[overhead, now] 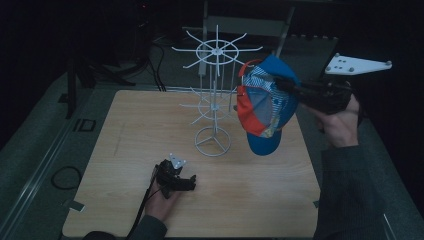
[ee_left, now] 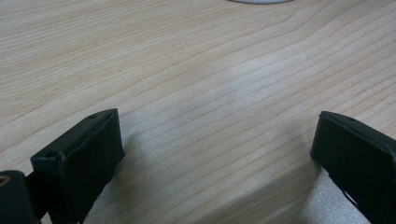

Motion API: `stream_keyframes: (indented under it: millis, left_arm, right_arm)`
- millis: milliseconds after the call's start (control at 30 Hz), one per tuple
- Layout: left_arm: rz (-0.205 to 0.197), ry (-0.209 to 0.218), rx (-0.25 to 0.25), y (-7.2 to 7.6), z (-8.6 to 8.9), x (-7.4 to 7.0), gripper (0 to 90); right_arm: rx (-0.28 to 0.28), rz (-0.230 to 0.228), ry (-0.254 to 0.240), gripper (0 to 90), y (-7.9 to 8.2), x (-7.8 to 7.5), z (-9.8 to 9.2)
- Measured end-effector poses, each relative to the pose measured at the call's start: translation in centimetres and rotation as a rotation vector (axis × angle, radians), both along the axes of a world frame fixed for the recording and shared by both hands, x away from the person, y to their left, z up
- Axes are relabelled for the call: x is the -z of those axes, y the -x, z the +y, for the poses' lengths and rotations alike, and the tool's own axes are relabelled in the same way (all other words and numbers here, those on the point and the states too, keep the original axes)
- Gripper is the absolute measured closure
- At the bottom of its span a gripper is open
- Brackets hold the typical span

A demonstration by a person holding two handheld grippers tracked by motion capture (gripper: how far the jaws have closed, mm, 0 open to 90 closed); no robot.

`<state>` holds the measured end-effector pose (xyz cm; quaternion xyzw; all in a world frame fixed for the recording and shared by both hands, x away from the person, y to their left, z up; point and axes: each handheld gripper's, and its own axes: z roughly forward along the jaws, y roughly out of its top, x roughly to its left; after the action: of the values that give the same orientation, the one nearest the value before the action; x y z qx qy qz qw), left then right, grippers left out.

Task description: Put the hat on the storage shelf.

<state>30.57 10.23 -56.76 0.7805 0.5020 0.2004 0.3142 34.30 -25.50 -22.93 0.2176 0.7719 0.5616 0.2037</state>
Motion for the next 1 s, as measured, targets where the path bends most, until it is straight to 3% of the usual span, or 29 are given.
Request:
stream_keyframes:
  millis: [267,400,500,833,1000]
  left_arm:
    - [0.005,-0.007,0.007,0.0,0.1,0.0,2.6]
    - [0.003,-0.004,0.004,0.0,0.0,0.0,2.6]
    - [0.004,-0.001,0.004,0.0,0.0,0.0,2.6]
    - [0.005,-0.001,0.003,0.0,0.0,0.0,2.6]
    - [0.008,-0.001,0.004,0.0,0.0,0.0,2.6]
  right_arm:
    - [0.000,0.042,0.007,89.1,-1.1,1.5,0.7]
    - [-0.003,0.074,0.065,86.6,-1.7,2.3,1.7]
    - [-0.005,0.096,0.101,76.5,-1.9,2.9,2.2]
    - [0.049,0.098,0.146,37.4,-1.5,3.7,2.1]
    - [0.086,0.123,0.149,28.2,-1.8,4.7,1.6]
